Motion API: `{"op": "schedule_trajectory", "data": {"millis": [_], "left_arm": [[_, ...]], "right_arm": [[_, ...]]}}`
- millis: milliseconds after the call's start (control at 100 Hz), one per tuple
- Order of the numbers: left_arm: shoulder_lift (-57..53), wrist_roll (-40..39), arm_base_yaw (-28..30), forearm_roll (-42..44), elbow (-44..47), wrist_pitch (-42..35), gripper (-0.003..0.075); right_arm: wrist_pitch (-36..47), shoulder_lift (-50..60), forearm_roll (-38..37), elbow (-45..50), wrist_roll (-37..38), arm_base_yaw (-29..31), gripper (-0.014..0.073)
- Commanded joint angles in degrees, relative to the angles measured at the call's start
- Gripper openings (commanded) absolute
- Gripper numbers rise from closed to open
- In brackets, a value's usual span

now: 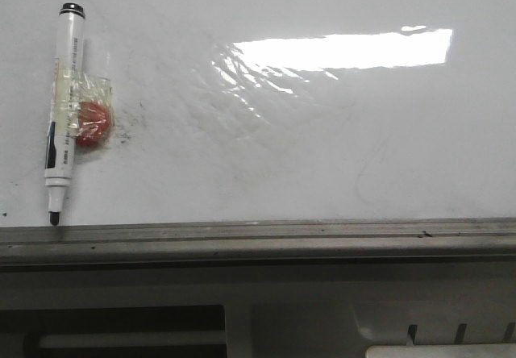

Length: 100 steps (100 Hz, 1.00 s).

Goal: Write number 8 on whiteboard

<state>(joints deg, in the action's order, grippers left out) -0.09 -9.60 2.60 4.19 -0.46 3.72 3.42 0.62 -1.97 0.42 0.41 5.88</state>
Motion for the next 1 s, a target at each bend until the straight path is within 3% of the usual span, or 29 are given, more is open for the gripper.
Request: {"op": "schedule_trajectory", "data": {"millis": [0,80,360,530,580,780,990], "left_arm": [[-0.89,-0.54,-0.03,1.09,-3.34,-3.13,-0.0021],[0.64,-0.54,-0.03,2.56,-6.88,0.18,-0.0021],[6.29,-0.43,-0.03,5.27,-13.28,4.66,-0.002],[7.76,-0.43,-0.03,6.43,-13.83,7.43,0.0],[8.27,-0.43,-0.03,6.31,-13.83,7.54,0.0045],[10.2,-0.43,-0.03,1.52,-13.83,4.73,0.035],[12.9,-0.43,-1.43,-0.28,-13.73,-4.47,0.0368]], "right_arm": [[-2.56,1.13,-0.73,-3.08,-0.41,0.39,-0.0063],[-8.16,0.06,-0.73,-5.36,-0.41,0.29,-0.0063],[-16.56,-8.92,1.53,-10.36,-0.41,0.29,-0.0063],[-18.08,-13.31,2.88,-12.7,-0.41,0.29,-0.0063],[-16.98,-13.72,2.87,-12.7,-0.41,0.29,-0.0063],[-16.45,-13.97,2.87,-12.7,-0.41,0.29,-0.0063],[-16.12,-13.97,2.87,-12.45,-0.41,0.29,-0.0063]]}}
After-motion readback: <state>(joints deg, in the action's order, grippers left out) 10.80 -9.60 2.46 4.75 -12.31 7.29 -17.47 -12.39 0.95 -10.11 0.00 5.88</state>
